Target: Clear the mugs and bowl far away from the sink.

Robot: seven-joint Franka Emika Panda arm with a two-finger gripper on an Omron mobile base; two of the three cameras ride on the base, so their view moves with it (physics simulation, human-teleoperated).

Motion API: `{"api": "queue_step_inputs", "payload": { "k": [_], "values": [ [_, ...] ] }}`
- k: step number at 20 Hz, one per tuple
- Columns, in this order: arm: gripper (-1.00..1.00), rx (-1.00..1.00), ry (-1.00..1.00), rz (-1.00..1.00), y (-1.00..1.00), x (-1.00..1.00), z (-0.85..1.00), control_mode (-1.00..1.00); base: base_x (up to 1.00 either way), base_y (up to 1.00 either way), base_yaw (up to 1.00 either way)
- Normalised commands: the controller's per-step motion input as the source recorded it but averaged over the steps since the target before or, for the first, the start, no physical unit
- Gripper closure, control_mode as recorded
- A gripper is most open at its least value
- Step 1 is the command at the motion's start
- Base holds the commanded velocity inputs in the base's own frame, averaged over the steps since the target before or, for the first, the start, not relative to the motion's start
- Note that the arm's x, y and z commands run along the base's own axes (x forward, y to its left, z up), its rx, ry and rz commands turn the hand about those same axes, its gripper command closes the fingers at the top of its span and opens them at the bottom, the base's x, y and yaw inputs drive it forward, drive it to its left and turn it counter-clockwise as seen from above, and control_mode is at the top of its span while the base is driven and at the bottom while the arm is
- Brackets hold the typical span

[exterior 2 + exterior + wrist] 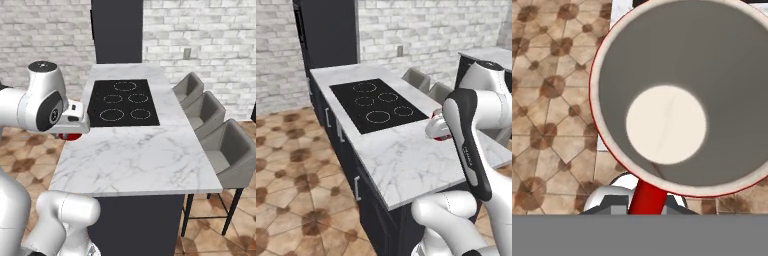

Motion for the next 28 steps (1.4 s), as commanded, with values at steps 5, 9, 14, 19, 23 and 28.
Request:
{"api": "queue_step_inputs", "payload": {
  "k": [5,9,14,19,23,28],
  "values": [
    [1.00,0.00,0.00,0.00,0.00,0.00,0.00,1.00,1.00,-0.34,0.01],
    [1.00,0.00,0.00,0.07,-0.25,0.44,-0.24,-1.00,0.50,-0.26,0.06],
    [1.00,0.00,0.00,0.05,-0.23,0.68,-0.70,-1.00,0.00,0.00,0.00],
    [1.00,-0.02,0.00,0.00,-0.04,0.62,-0.69,-1.00,0.00,0.00,0.00],
    [1.00,-0.04,0.00,0.00,0.00,0.60,-0.59,-1.00,0.00,0.00,0.00],
    [1.00,-0.03,0.00,0.00,0.00,0.61,-0.47,-1.00,0.00,0.00,0.00]
  ]
}}
